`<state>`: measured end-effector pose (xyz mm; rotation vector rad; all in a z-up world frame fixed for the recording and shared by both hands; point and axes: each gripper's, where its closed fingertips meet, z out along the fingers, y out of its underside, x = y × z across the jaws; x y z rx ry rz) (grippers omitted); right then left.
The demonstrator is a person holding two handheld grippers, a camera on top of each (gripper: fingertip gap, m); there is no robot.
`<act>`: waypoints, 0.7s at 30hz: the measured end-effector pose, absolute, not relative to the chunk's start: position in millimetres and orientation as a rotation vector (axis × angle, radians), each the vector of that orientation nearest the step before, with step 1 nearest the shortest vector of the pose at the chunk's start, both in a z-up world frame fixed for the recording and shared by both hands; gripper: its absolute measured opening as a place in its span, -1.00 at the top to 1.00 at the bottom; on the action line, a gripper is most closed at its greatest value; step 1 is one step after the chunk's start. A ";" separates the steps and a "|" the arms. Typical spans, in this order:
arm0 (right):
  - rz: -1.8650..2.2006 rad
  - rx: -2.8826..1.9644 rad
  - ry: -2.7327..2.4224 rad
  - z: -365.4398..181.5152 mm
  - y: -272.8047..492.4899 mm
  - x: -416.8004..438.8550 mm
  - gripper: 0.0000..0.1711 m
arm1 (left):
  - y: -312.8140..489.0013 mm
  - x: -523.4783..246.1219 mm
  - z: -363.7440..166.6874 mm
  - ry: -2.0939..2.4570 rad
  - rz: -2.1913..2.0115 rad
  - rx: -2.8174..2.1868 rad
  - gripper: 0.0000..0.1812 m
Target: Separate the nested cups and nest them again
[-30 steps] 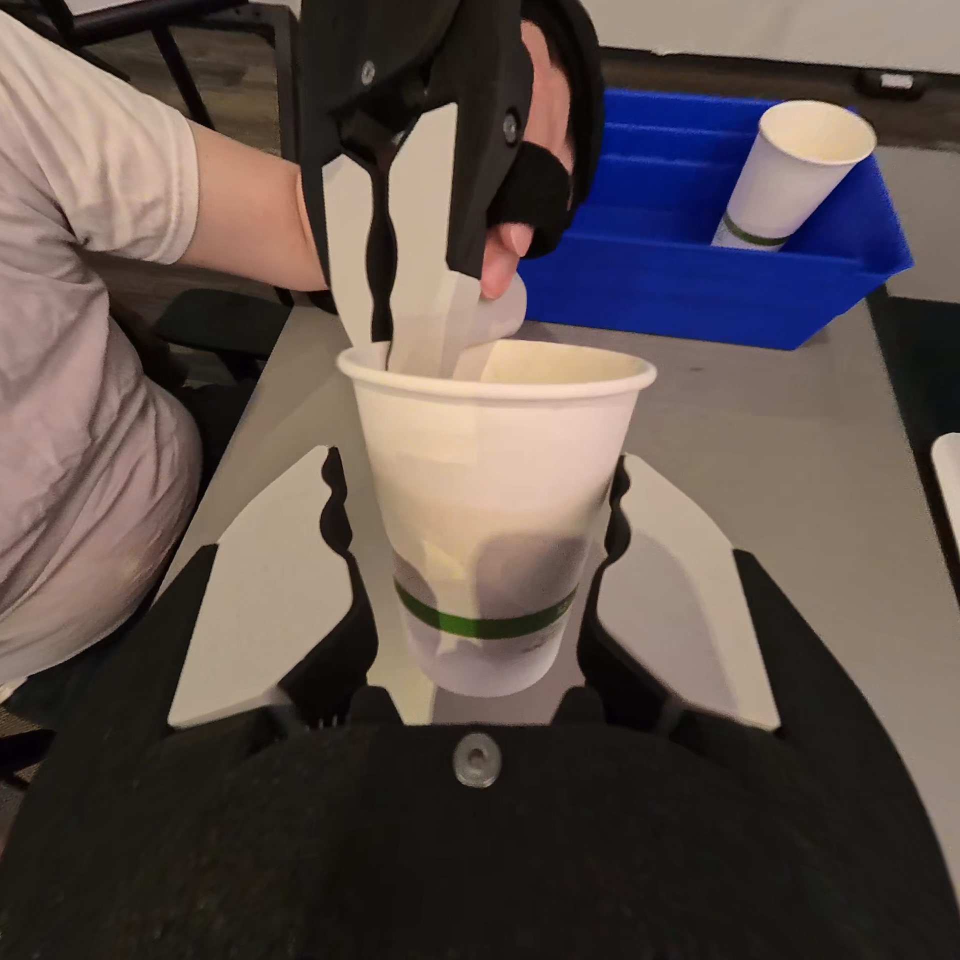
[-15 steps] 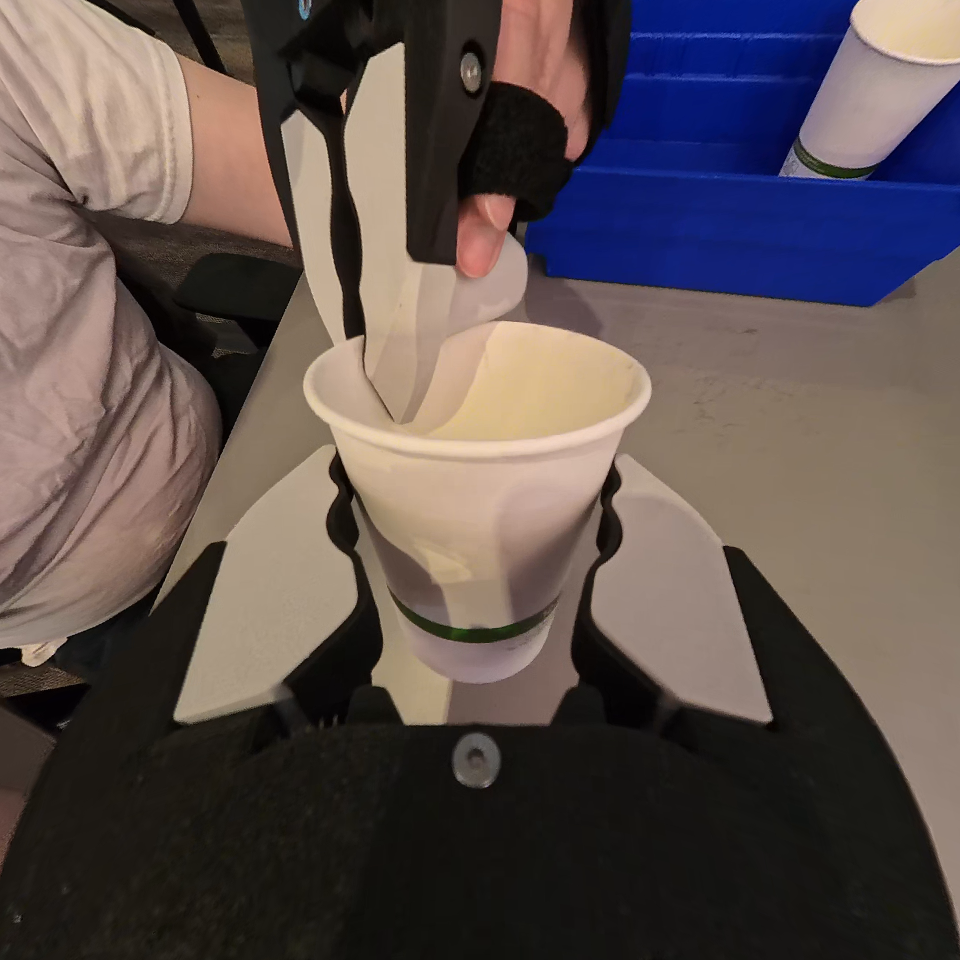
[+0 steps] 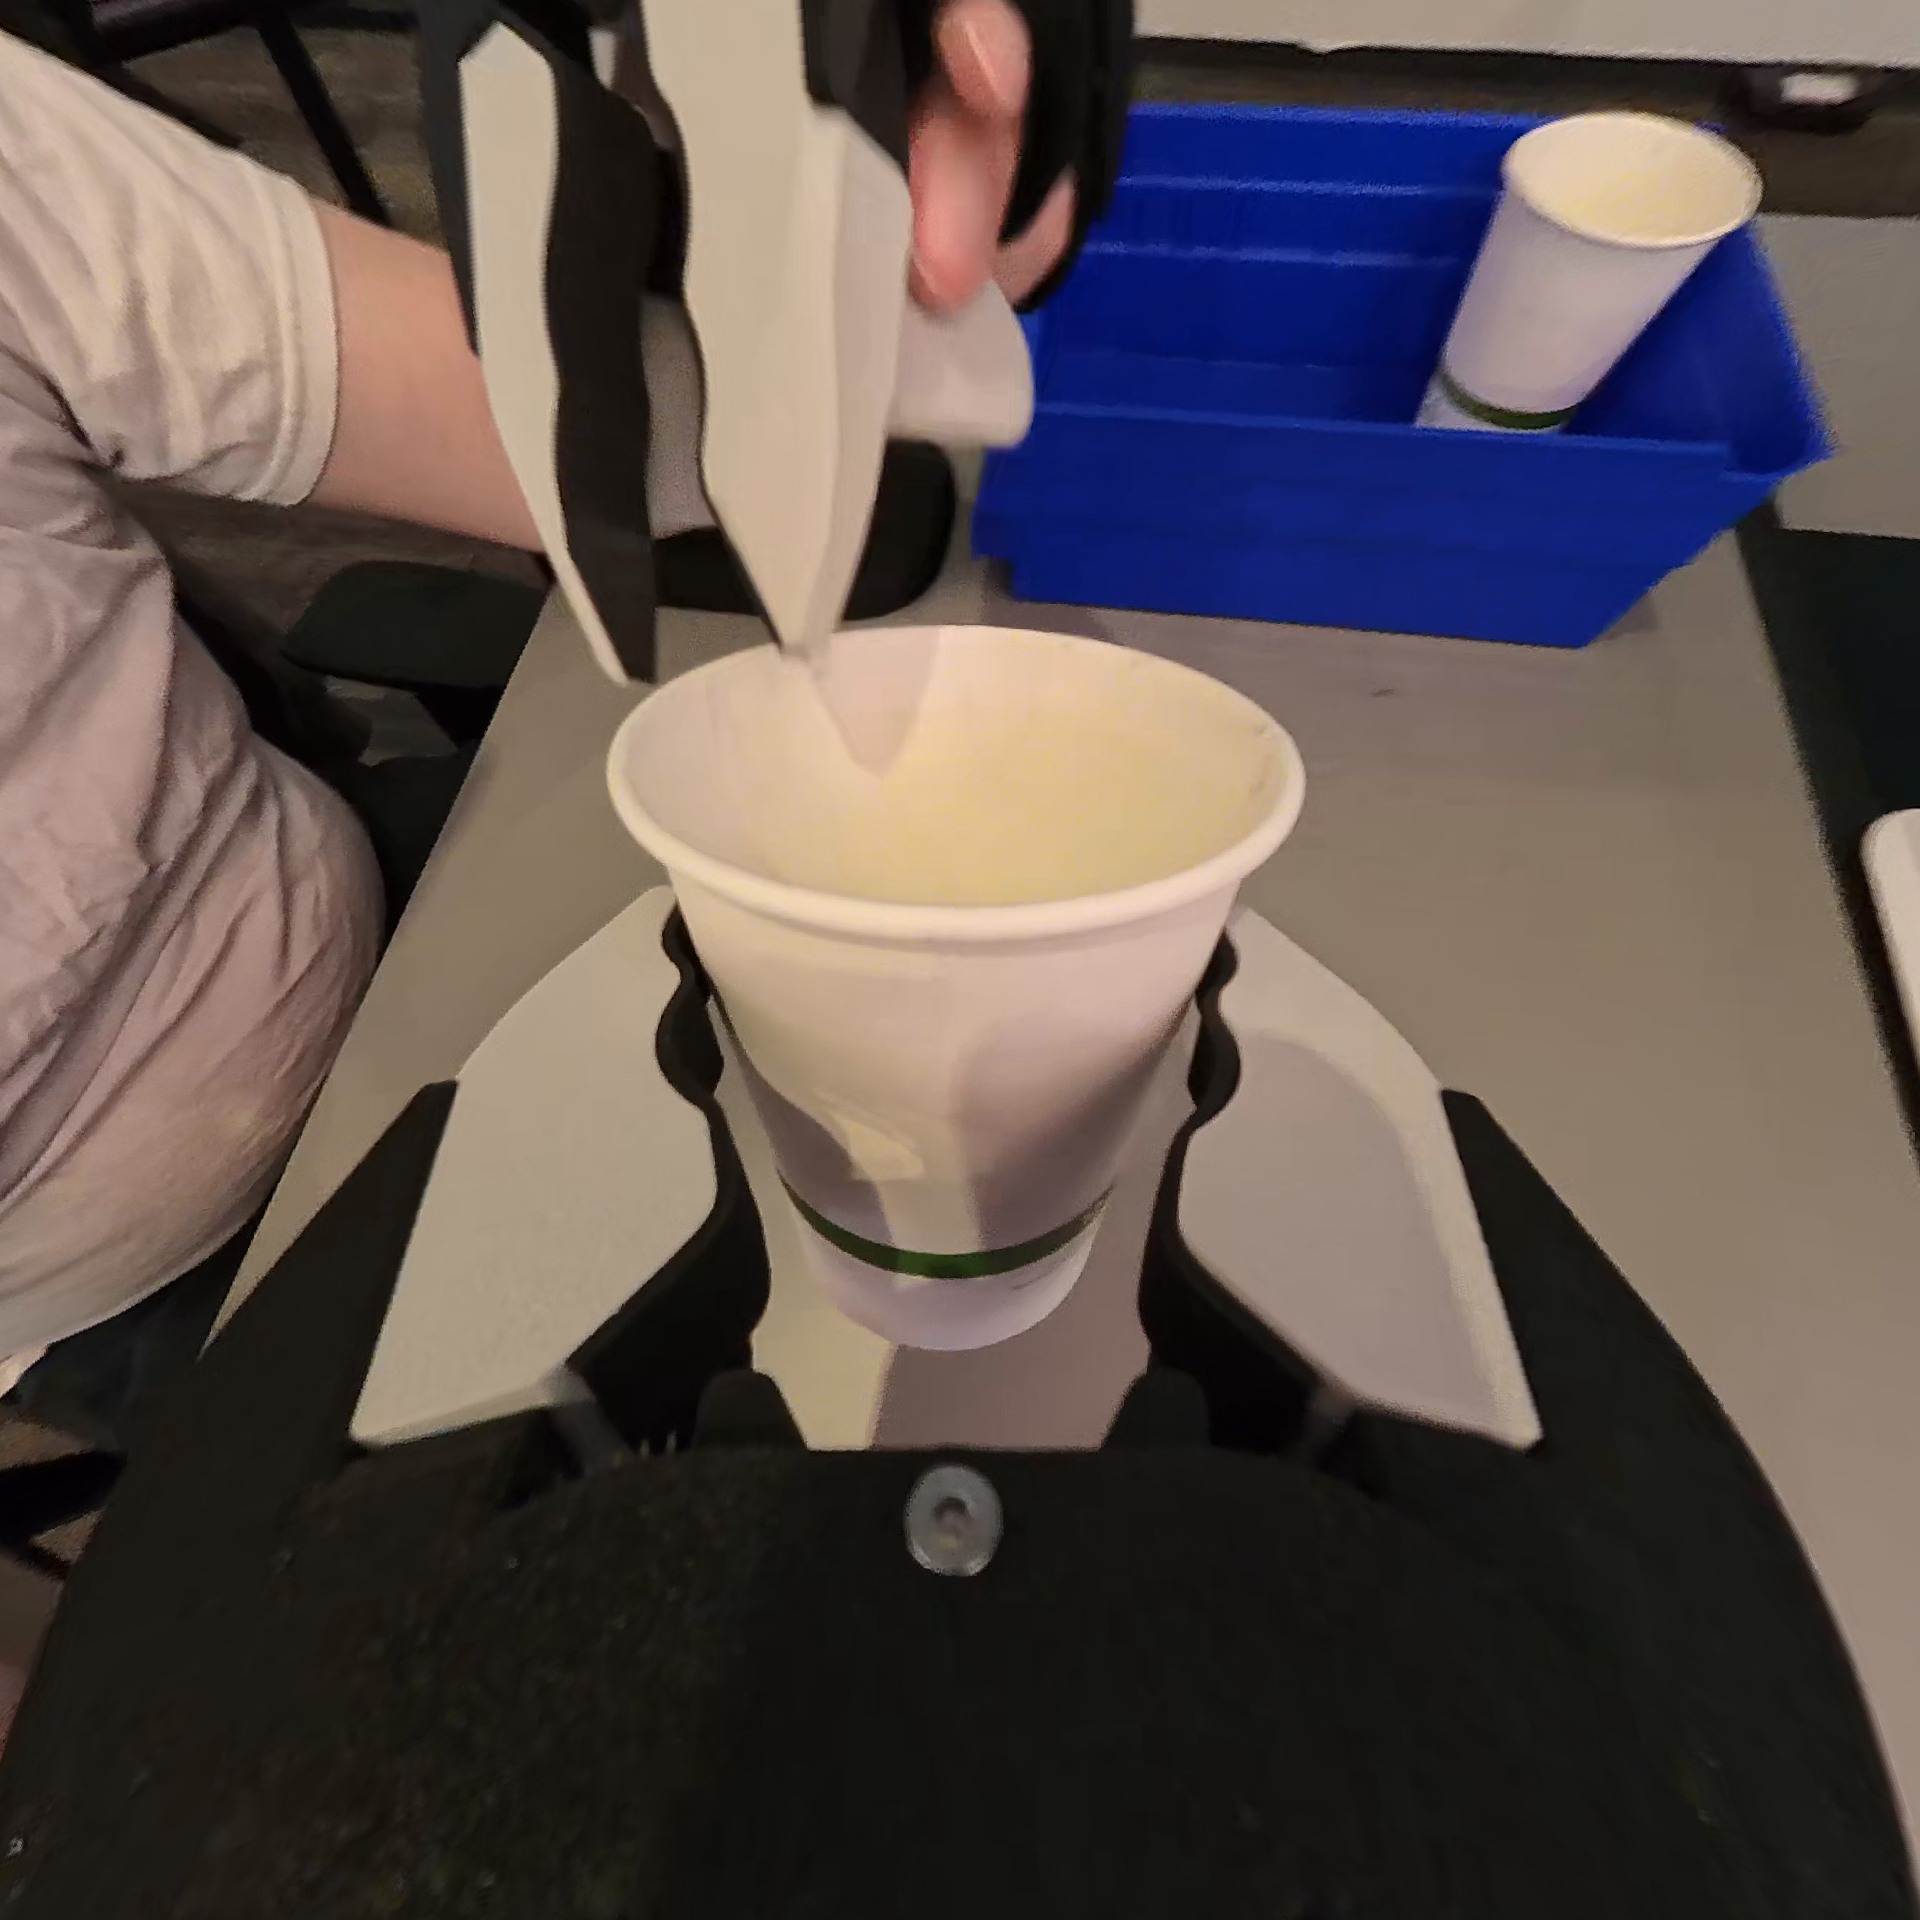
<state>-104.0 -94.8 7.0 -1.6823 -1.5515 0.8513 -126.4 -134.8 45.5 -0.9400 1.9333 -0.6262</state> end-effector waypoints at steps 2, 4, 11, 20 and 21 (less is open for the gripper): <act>0.787 -1.688 -1.465 20.8 -83.6 -87.3 -0.04 | -134.0 -133.0 68.2 1.839 -0.678 -0.916 0.57; 0.686 -1.683 -1.305 44.5 -65.8 -56.6 -0.04 | -138.0 -140.8 88.2 1.765 -0.756 -0.884 0.58; 0.082 -1.587 -0.243 116.9 -4.4 182.1 -0.04 | -137.6 -153.1 99.0 1.735 -0.704 -0.854 0.62; 0.055 -1.647 -0.040 70.5 13.8 244.3 -0.04 | -139.2 -148.3 87.3 1.786 -0.644 -0.856 0.62; 0.045 -1.662 -0.036 64.9 16.4 245.7 -0.04 | -138.5 -147.9 86.0 1.790 -0.637 -0.858 0.62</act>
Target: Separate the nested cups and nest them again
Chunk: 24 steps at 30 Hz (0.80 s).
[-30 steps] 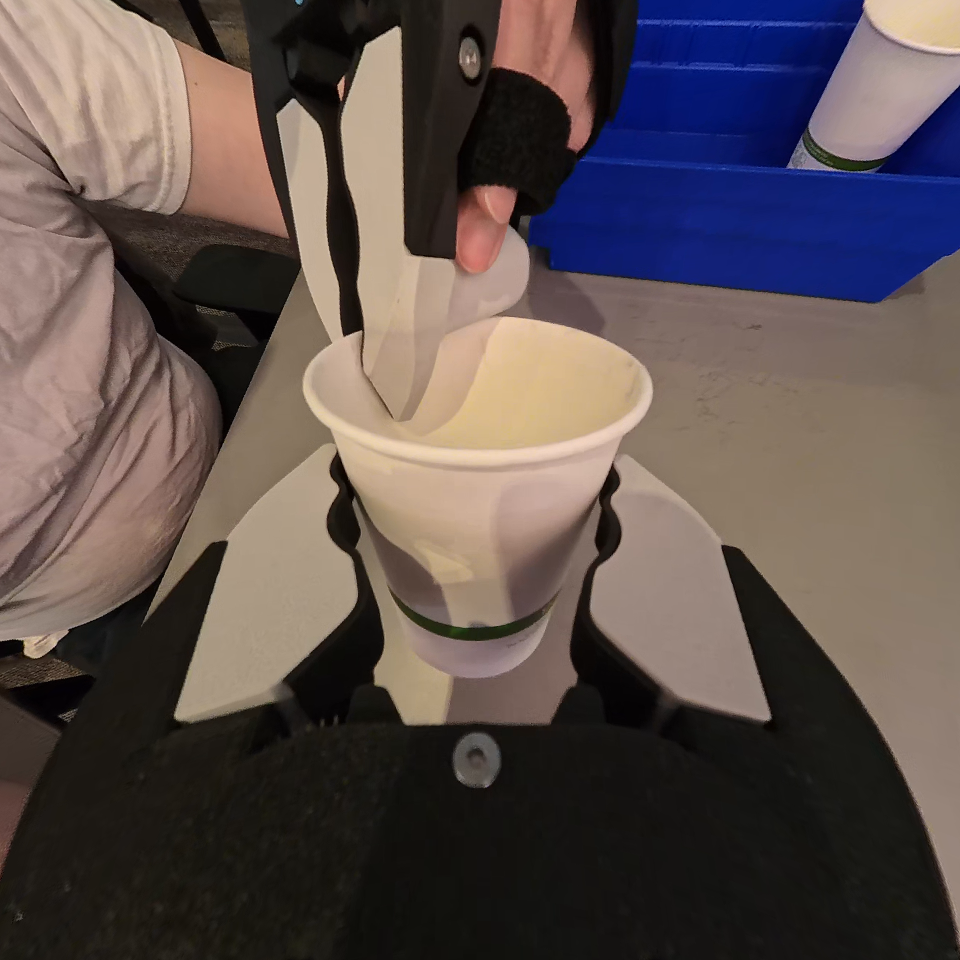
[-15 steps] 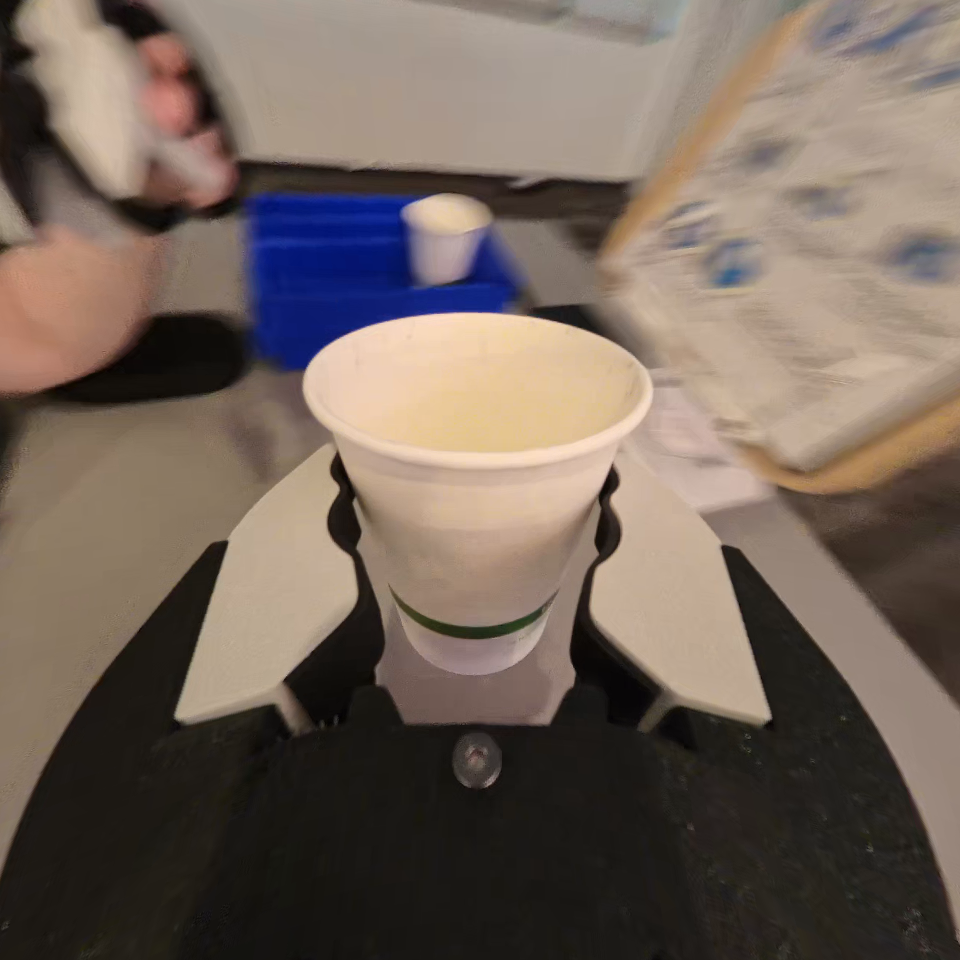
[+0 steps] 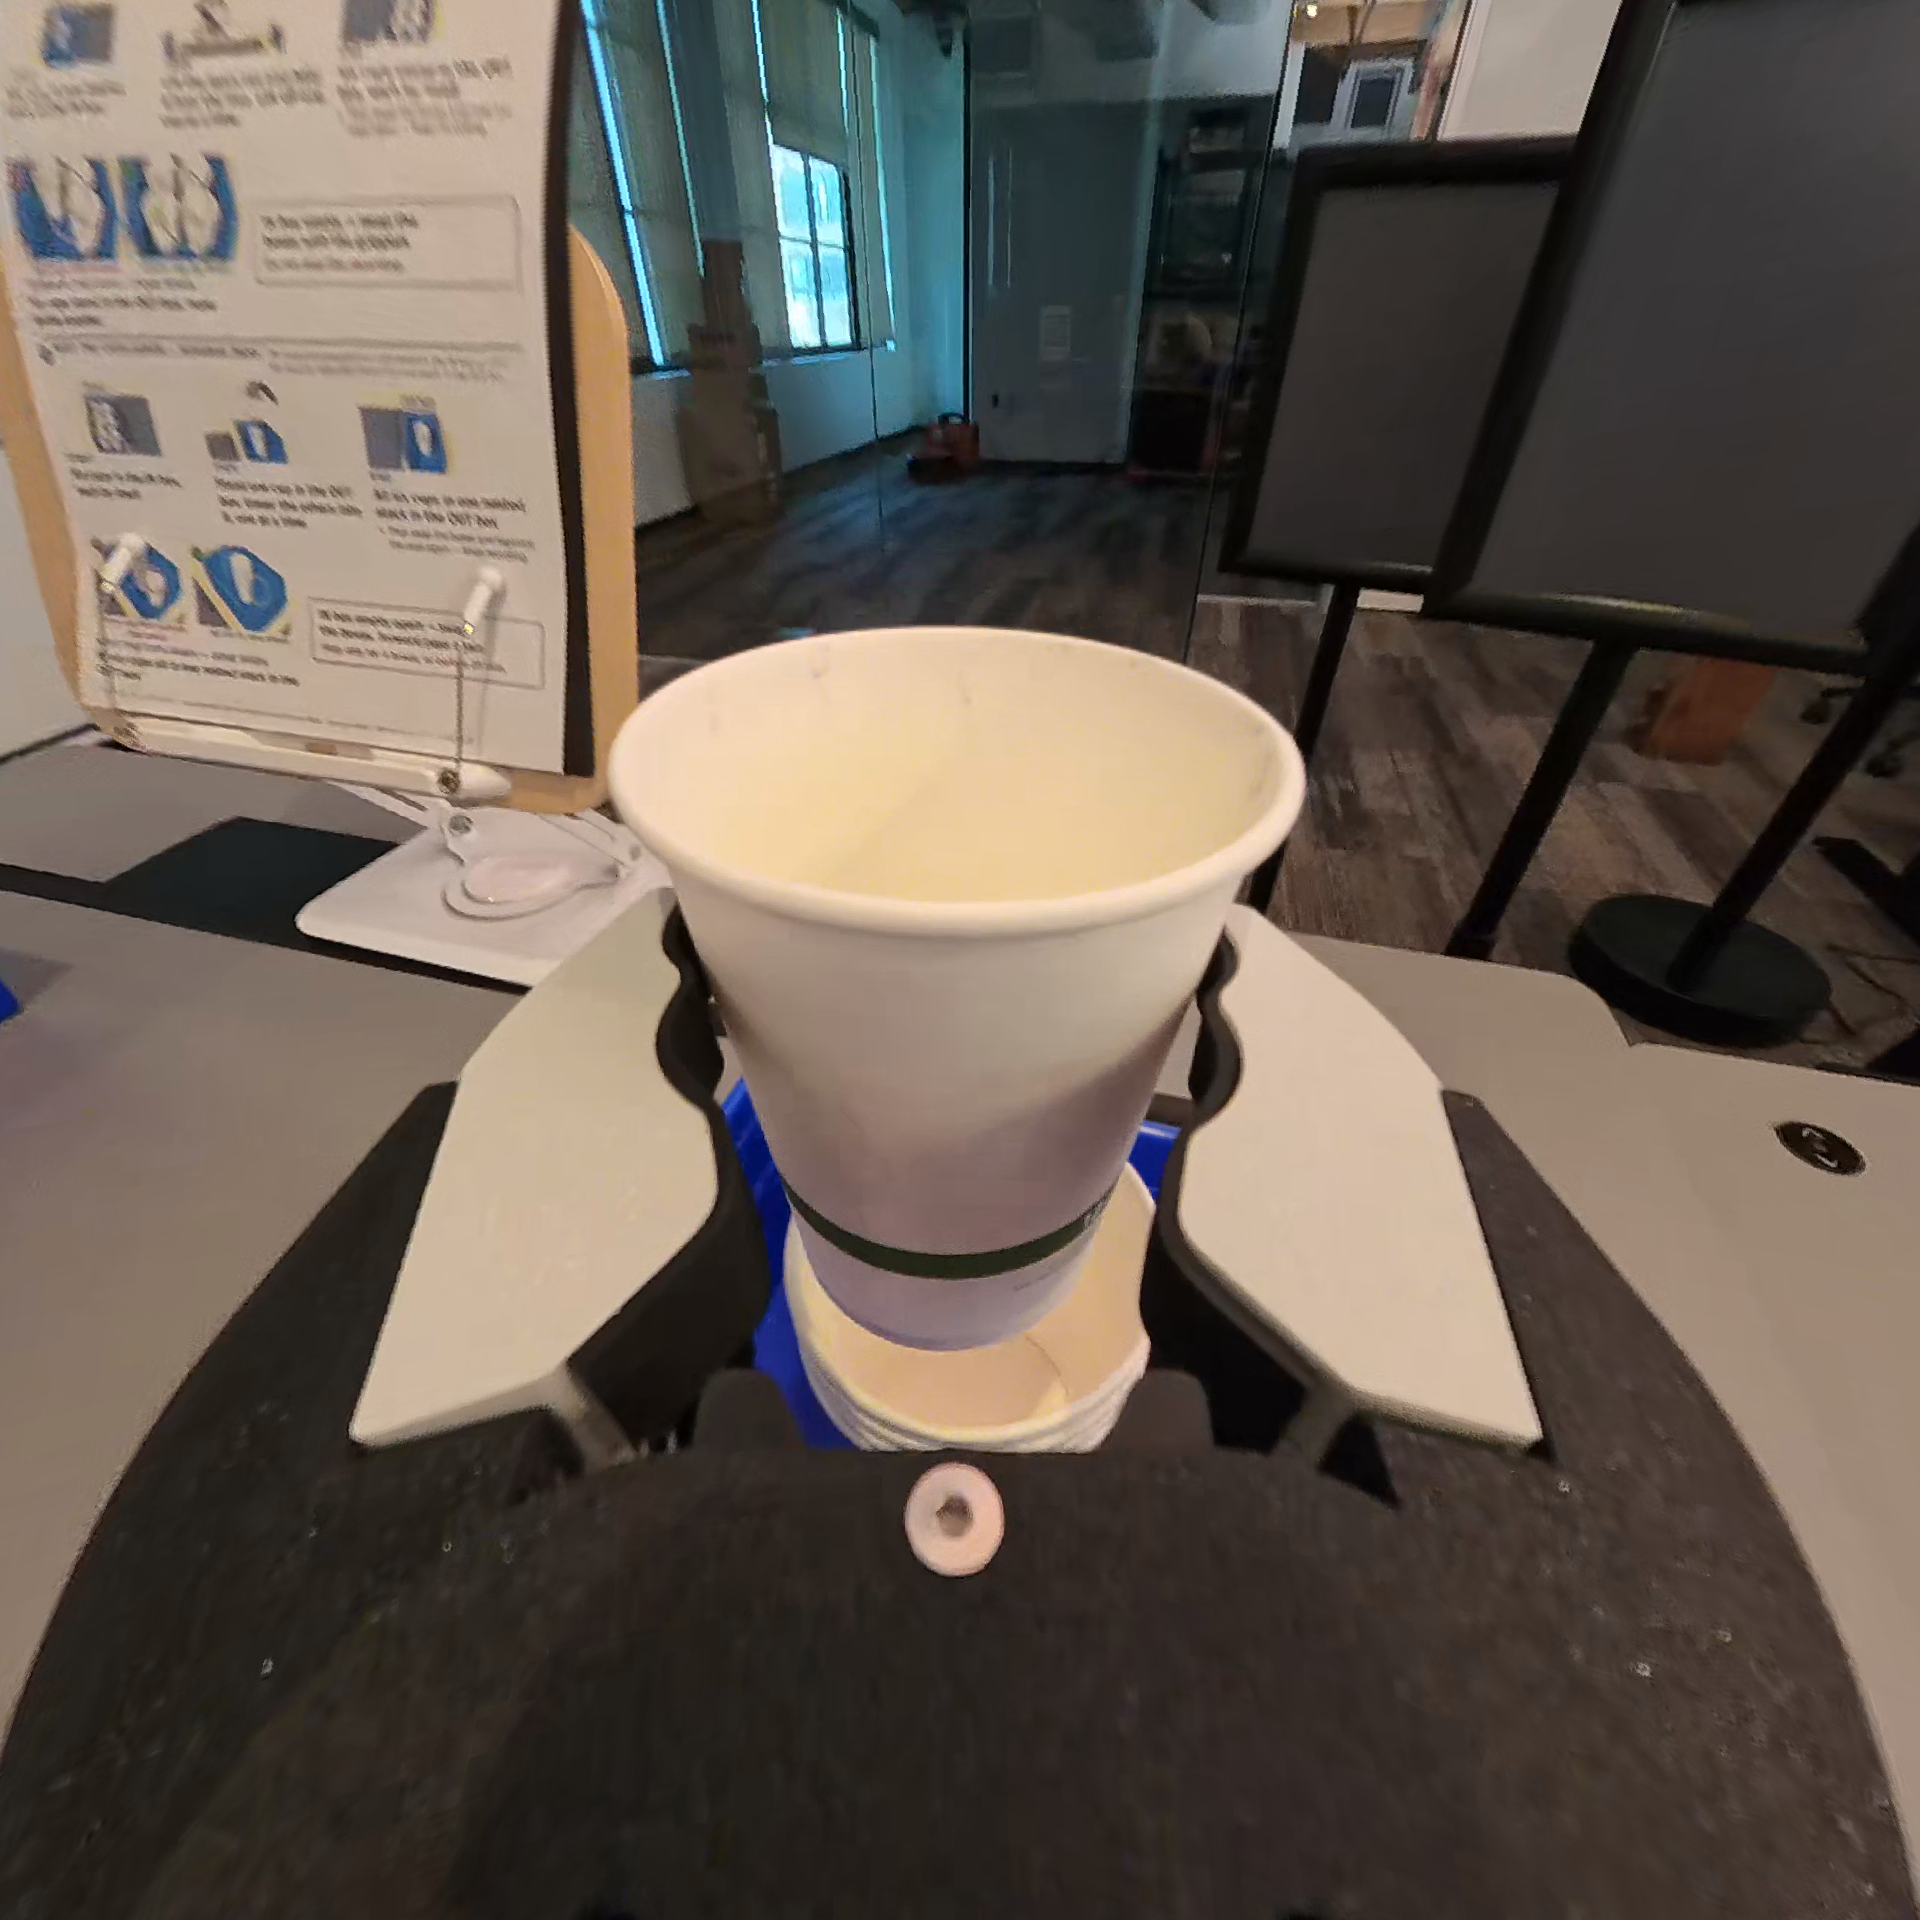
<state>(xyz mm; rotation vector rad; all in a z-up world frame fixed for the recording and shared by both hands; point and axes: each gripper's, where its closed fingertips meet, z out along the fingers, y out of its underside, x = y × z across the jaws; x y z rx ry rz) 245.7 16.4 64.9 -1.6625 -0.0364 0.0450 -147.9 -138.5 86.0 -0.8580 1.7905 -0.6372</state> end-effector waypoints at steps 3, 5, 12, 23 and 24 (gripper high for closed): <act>0.026 -1.725 -0.045 49.7 22.6 246.9 -0.05 | -137.6 -147.3 83.7 1.798 -0.628 -0.861 0.62; 0.012 -1.744 -0.044 44.2 24.9 248.2 -0.05 | -137.6 -147.1 83.0 1.802 -0.627 -0.861 0.62; 0.033 -1.879 -0.064 22.1 27.5 245.3 -0.05 | -138.4 -146.5 77.6 1.829 -0.603 -0.858 0.62; -0.135 -2.121 -0.064 1.0 15.6 252.4 -0.10 | -120.4 -149.1 83.7 1.757 -0.562 -0.915 0.63; -0.152 -2.138 -0.064 0.8 13.9 252.4 -0.12 | -114.0 -151.0 86.4 1.730 -0.546 -0.935 0.62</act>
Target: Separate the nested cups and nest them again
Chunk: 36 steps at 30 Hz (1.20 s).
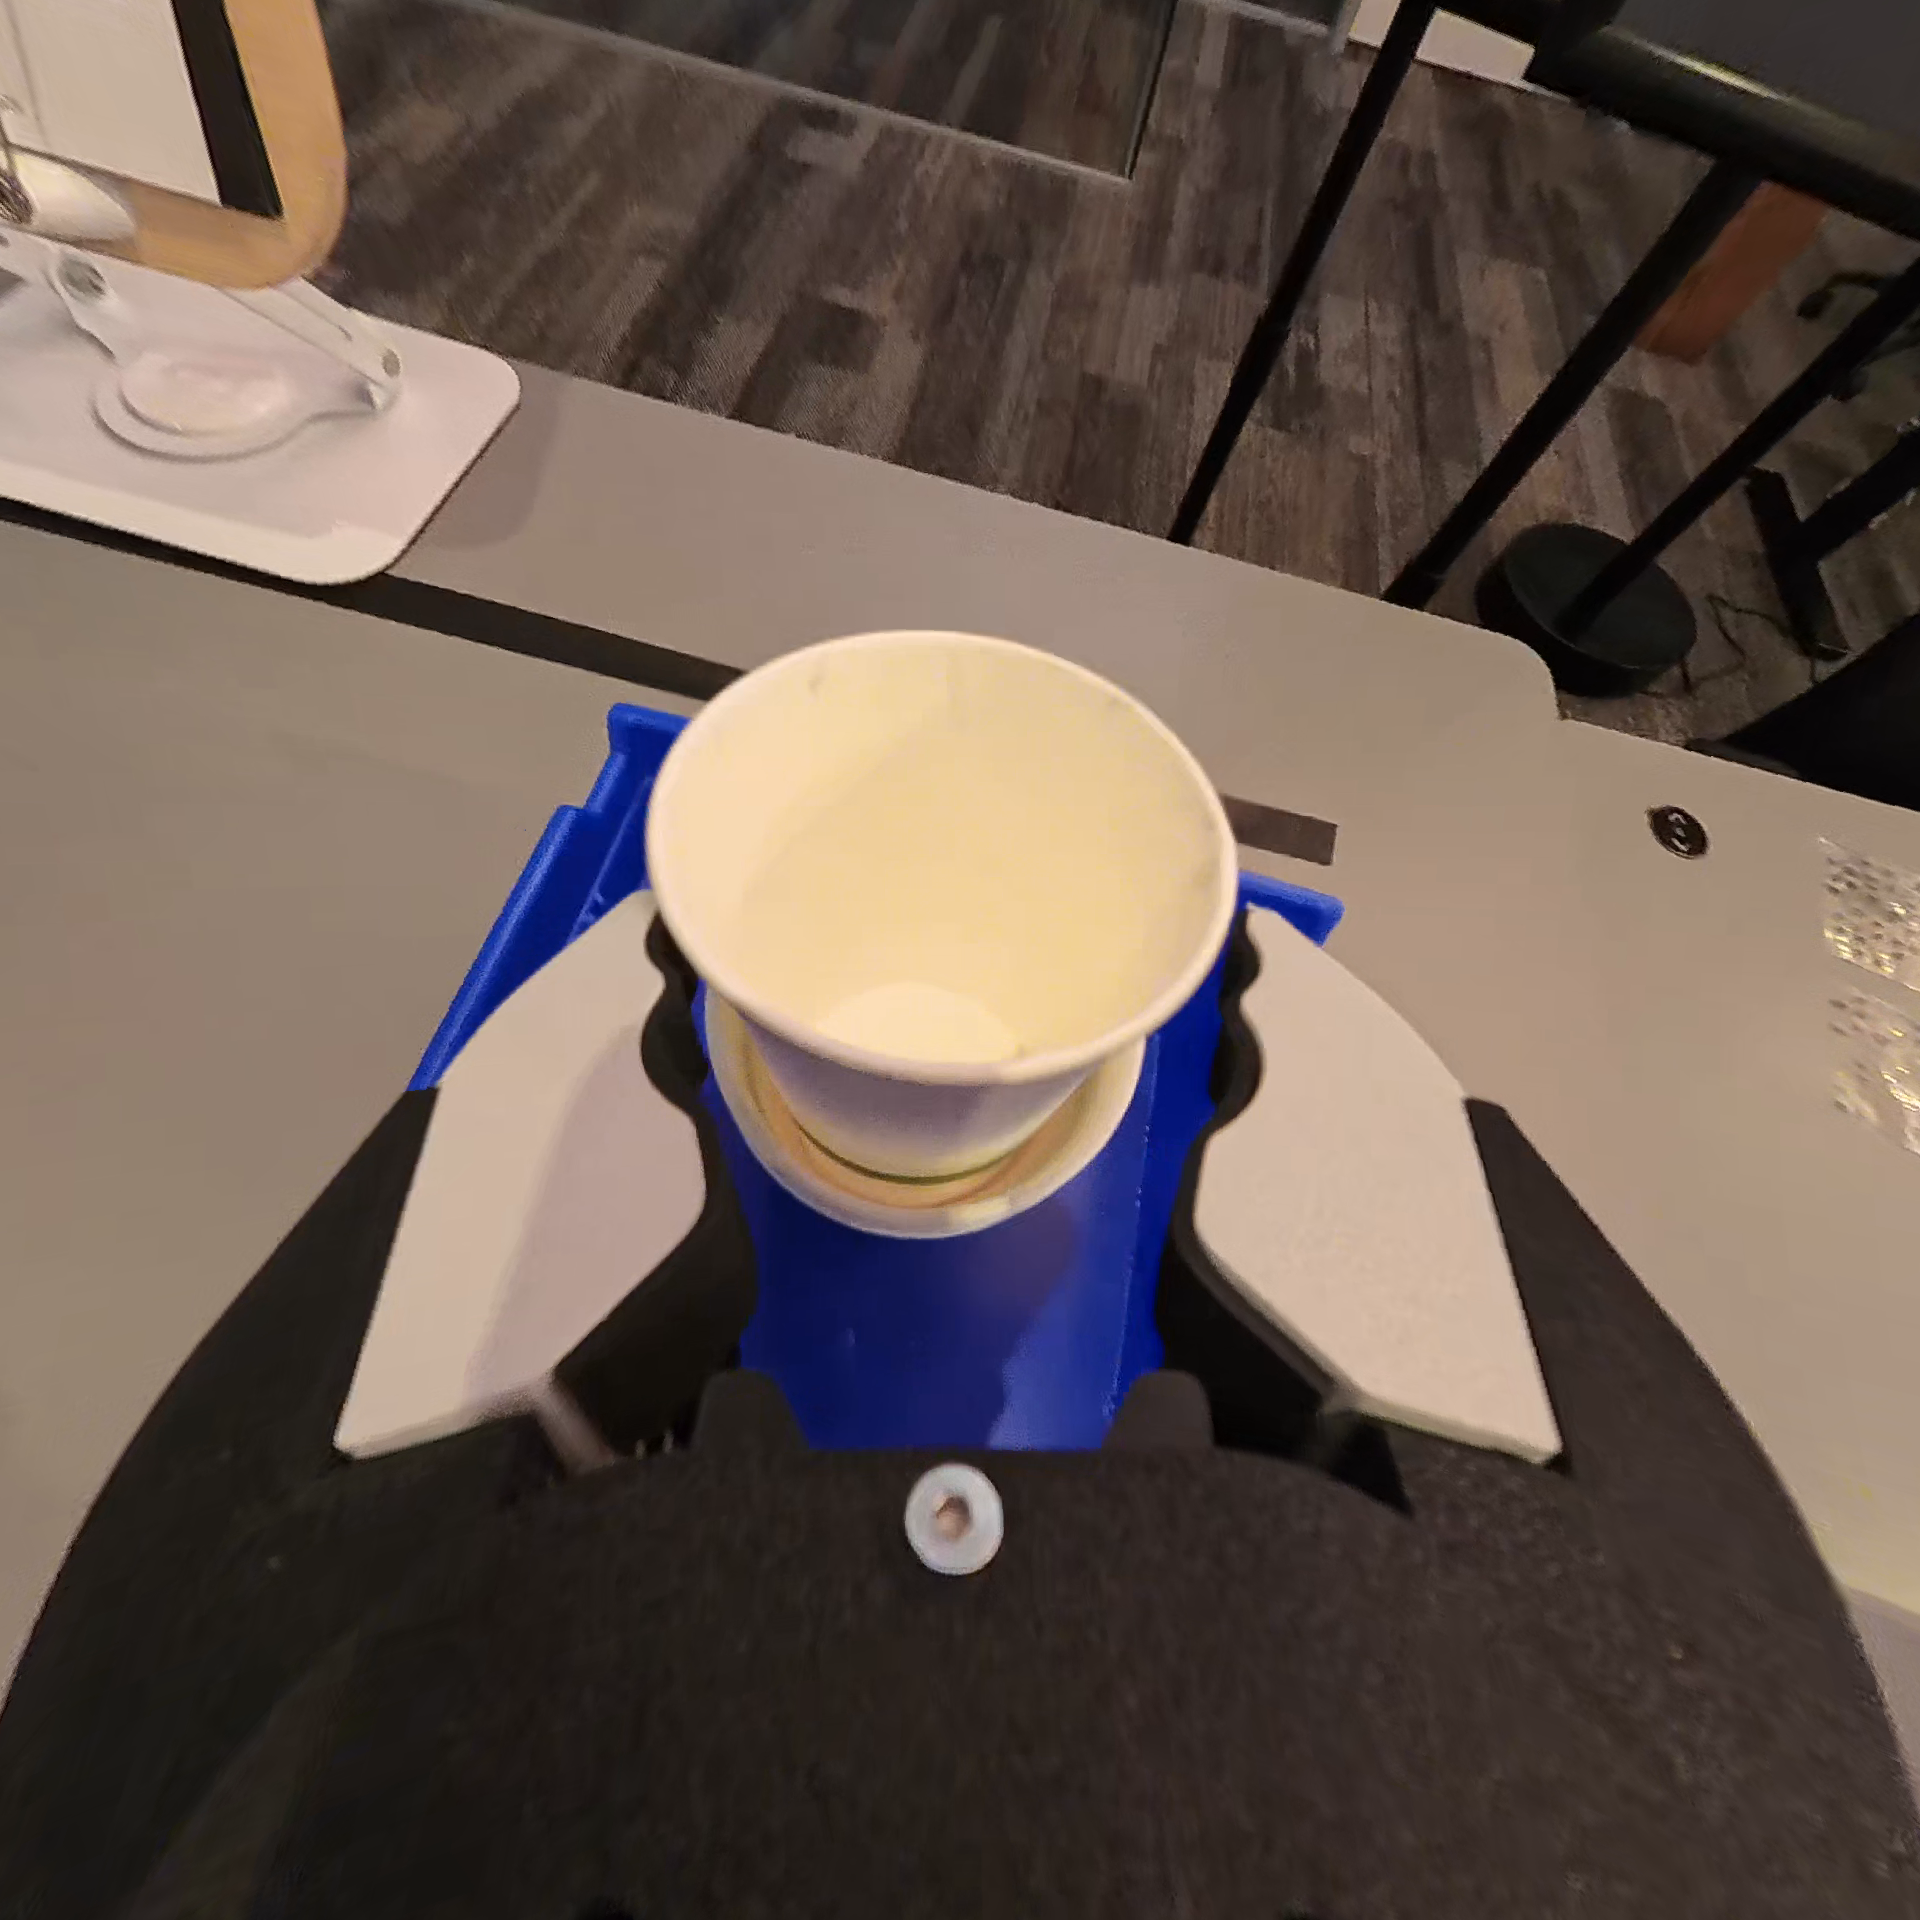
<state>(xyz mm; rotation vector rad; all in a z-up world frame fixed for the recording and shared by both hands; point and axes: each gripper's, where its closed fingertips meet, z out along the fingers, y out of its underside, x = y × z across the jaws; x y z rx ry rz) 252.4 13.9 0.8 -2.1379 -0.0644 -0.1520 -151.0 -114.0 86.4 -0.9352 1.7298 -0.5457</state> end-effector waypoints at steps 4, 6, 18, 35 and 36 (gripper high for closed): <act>-0.184 -2.194 -0.060 3.5 4.8 249.5 -0.16 | -67.6 -180.0 101.8 1.566 -0.357 -1.068 0.58; -0.197 -2.190 -0.067 10.3 1.0 247.0 -0.17 | -31.5 -214.8 110.1 1.434 -0.186 -1.164 0.56; -0.169 -2.110 -0.181 36.9 1.8 208.7 -0.14 | 136.0 -381.0 -6.9 1.170 0.518 -1.858 0.63; -0.121 -2.236 -0.342 4.6 14.3 172.0 -0.12 | 173.3 -412.0 -74.2 1.130 0.594 -2.073 0.61; -0.122 -2.238 -0.349 3.9 14.7 171.0 -0.12 | 171.9 -412.3 -73.9 1.138 0.603 -2.077 0.64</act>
